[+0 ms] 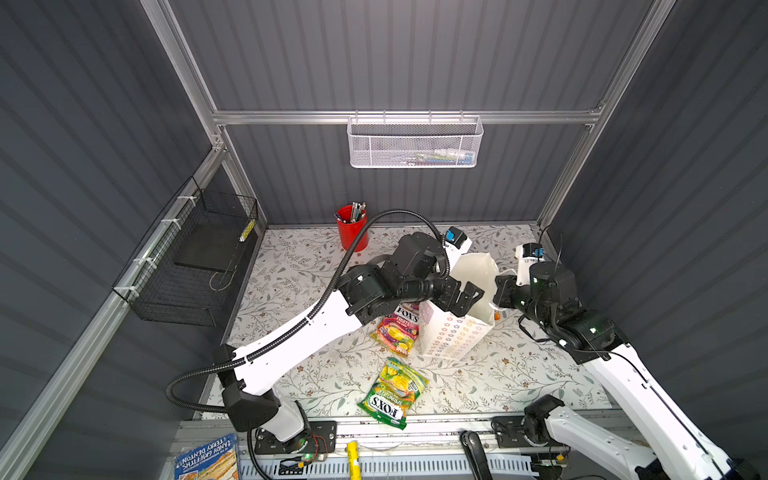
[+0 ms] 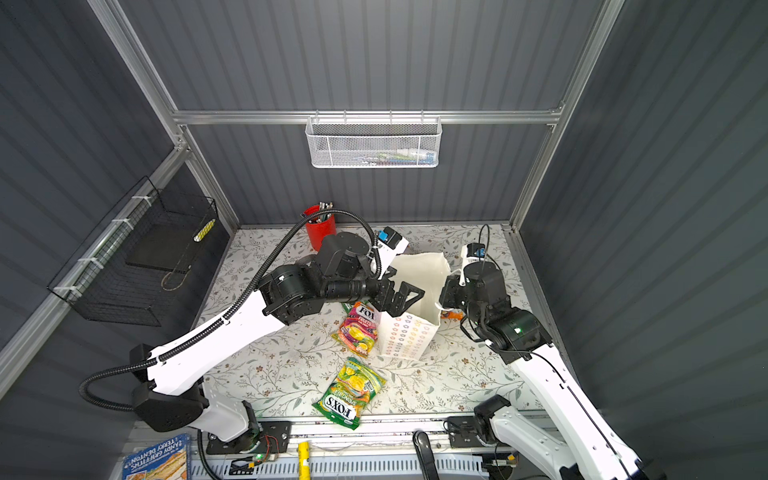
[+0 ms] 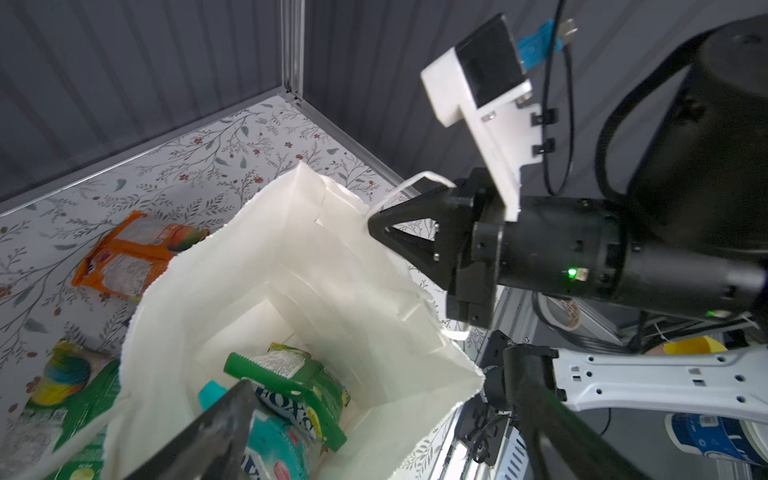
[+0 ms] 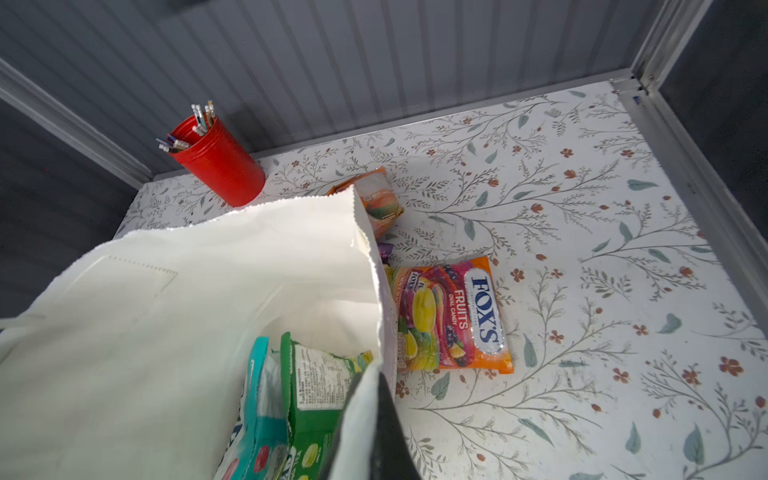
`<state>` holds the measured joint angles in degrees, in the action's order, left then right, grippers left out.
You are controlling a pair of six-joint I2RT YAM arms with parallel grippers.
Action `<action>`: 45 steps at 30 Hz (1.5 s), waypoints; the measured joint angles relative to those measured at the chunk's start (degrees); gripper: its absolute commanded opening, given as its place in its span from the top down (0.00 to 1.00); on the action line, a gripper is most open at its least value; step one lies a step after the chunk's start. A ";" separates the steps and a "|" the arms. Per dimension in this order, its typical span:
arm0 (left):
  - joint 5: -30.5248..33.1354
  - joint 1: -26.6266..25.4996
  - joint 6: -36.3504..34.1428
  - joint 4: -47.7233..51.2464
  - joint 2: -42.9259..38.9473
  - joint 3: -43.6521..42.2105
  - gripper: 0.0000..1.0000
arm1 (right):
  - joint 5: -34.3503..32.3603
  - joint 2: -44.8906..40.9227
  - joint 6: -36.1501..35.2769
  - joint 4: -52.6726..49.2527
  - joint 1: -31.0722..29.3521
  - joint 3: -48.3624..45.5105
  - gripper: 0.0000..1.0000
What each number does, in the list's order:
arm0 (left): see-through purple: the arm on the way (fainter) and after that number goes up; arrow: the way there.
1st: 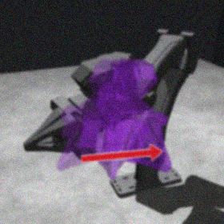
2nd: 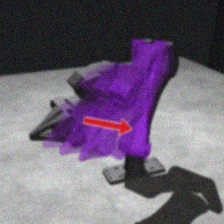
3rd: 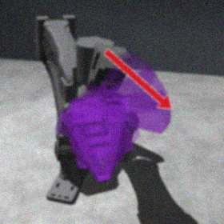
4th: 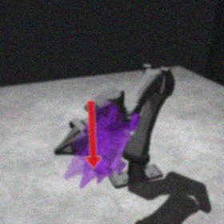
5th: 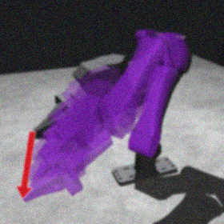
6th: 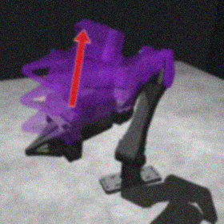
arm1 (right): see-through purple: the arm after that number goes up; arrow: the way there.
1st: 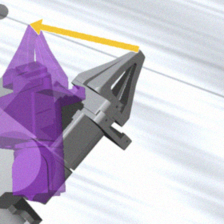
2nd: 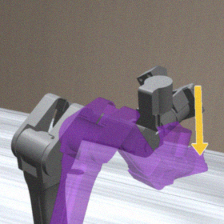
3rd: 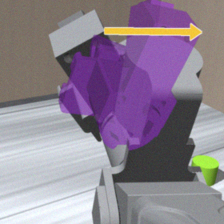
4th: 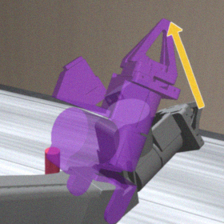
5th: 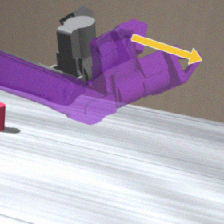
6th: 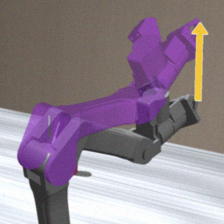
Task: Place the snacks into the paper bag
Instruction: 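Raise the left gripper out of the bag while right holds the bag edge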
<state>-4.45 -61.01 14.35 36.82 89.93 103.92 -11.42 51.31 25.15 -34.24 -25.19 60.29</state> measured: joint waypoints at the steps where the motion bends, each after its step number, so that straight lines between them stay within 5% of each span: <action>1: -0.85 -0.02 -0.57 -0.28 0.81 0.96 0.00 | -0.55 0.00 0.22 -0.02 0.15 0.02 1.00; 12: -11.26 0.31 -4.33 -0.44 17.59 18.69 0.00 | -2.45 -0.57 1.60 0.55 2.71 0.52 1.00; 18: -5.49 0.17 -2.99 -0.02 20.57 19.50 0.02 | -2.10 -0.28 1.55 1.31 3.50 0.83 1.00; 22: -8.26 1.31 -1.57 -3.43 18.80 15.15 0.01 | -1.42 0.42 1.62 1.73 3.50 0.83 1.00; 25: -14.93 4.04 1.05 -6.10 17.40 11.37 0.24 | -0.85 1.57 1.66 2.80 3.45 0.81 1.00; 30: -18.64 5.57 3.61 -9.70 14.51 6.27 0.27 | -0.59 2.19 1.84 4.24 3.45 0.46 1.00; 35: -21.55 9.35 6.58 -12.44 13.97 2.99 0.50 | -0.24 1.07 1.81 4.17 3.54 0.46 1.00; 45: -28.70 11.47 13.27 -18.51 6.56 -6.60 0.48 | -0.13 0.39 1.81 4.11 3.52 0.46 1.00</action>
<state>-33.15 -49.54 27.62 18.31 96.49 97.32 -11.55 51.70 26.96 -30.13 -21.67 60.75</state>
